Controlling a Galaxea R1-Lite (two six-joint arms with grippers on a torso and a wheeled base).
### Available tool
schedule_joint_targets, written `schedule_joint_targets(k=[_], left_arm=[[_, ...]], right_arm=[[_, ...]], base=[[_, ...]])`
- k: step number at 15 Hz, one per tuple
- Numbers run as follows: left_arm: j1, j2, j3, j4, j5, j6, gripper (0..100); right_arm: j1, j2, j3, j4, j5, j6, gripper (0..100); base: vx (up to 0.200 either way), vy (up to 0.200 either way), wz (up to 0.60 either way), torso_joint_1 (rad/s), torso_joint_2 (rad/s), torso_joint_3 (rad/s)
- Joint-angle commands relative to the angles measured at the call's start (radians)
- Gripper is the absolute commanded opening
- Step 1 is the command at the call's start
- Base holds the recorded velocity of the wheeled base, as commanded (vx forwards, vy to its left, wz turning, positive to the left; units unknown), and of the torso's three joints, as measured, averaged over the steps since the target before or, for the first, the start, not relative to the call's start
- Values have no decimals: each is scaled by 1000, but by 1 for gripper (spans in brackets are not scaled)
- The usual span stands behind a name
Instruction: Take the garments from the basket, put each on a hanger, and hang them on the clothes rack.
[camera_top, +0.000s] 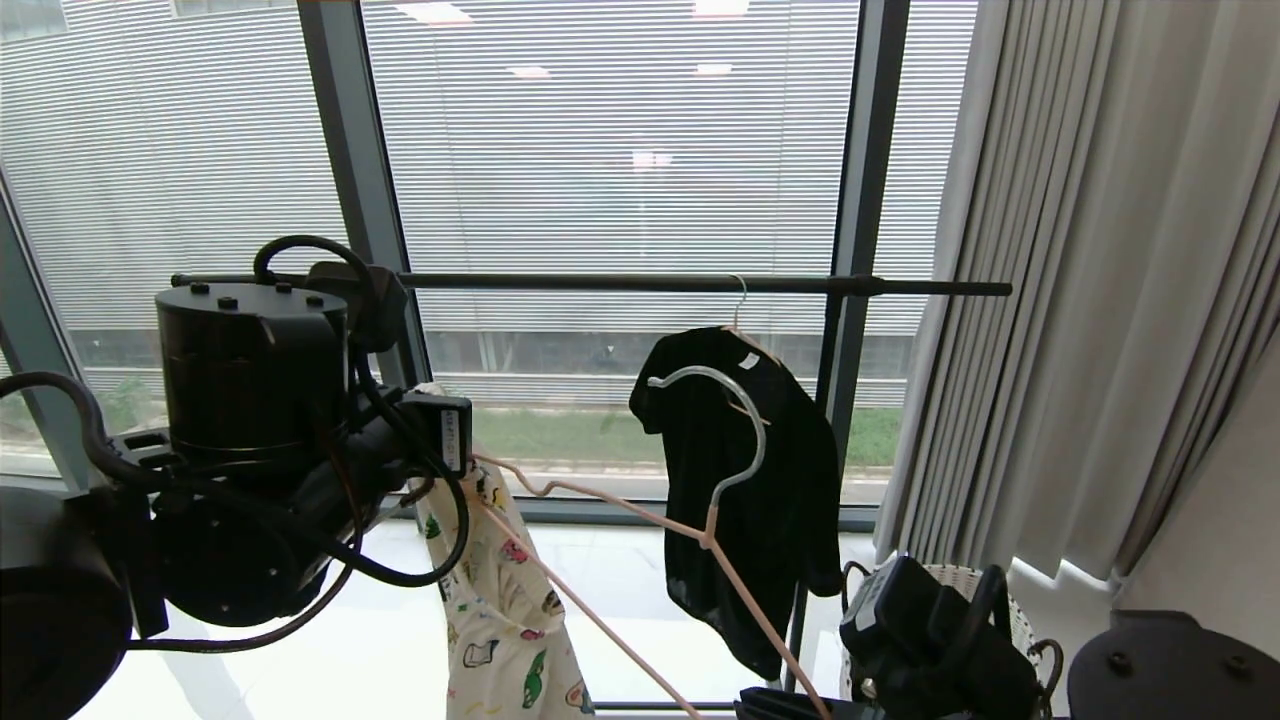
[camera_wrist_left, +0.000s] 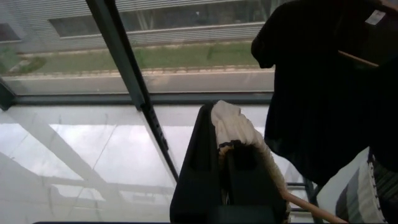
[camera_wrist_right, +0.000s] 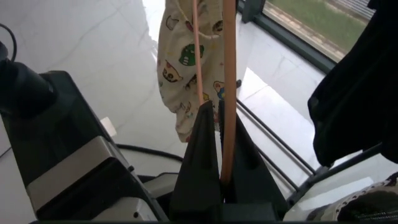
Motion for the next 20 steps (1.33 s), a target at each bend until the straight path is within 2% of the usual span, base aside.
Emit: schedule_joint_targets(k=[1, 3, 6, 10, 12, 14, 20], left_arm=[[-12, 8, -14, -1, 28, -11, 0], [-38, 2, -17, -1, 44, -27, 0], [-71, 9, -19, -1, 44, -27, 0], [-145, -4, -22, -1, 44, -28, 0], [-202, -23, -33, -1, 44, -59, 0], [-206, -32, -33, 2, 45, -111, 0], [-291, -61, -33, 4, 45, -114, 0]], right_arm=[[-1, 34, -1, 1, -1, 4, 0], [-2, 49, -27, 1, -2, 47, 0], [-1, 95, -116, 1, -5, 51, 0], [-2, 140, -146, 1, -5, 54, 0], [-8, 175, -176, 1, -5, 75, 0], [-25, 201, -202, 1, -5, 81, 0], [-42, 310, -335, 3, -13, 133, 0]], base=[[0, 0, 0, 0, 0, 0], [0, 0, 0, 0, 0, 0], [0, 0, 0, 0, 0, 0], [0, 0, 0, 0, 0, 0], [0, 0, 0, 0, 0, 0], [0, 0, 0, 0, 0, 0], [0, 0, 0, 0, 0, 0]])
